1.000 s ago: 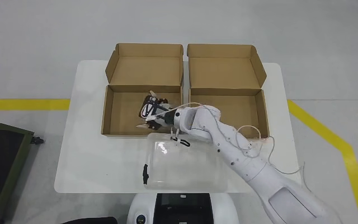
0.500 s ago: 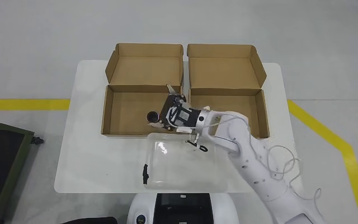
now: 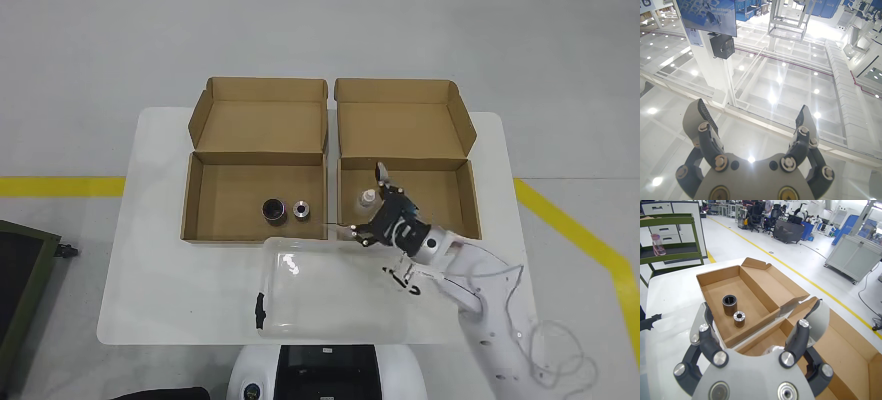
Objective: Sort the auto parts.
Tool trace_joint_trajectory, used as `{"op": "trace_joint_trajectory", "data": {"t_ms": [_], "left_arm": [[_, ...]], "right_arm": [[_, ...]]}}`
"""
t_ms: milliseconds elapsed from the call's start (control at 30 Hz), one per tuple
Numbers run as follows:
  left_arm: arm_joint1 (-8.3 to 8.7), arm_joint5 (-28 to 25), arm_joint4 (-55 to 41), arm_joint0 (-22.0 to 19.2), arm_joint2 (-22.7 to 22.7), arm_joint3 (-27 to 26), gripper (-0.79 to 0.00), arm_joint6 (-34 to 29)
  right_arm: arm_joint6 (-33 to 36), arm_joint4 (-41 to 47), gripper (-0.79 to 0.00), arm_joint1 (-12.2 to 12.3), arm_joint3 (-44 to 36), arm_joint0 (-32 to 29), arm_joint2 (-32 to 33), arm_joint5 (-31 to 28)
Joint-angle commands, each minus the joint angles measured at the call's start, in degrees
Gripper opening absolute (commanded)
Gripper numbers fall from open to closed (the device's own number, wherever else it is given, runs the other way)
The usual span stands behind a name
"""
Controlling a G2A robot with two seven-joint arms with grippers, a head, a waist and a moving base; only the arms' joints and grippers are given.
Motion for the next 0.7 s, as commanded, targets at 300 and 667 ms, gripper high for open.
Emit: {"op": "trace_joint_trajectory", "data": {"t_ms": [300, 667], "left_arm": [[0.0, 0.0, 0.0, 0.0, 0.0, 0.0, 0.0, 0.0], [0.0, 0.0, 0.0, 0.0, 0.0, 0.0, 0.0, 0.0]], "right_arm": [[-11.94, -2.73, 0.0, 1.82, -4.02, -16.02, 13.49, 3.68], [-20.03, -0.61, 0.0, 2.56, -4.98, -27.39, 23.12, 5.95]]}}
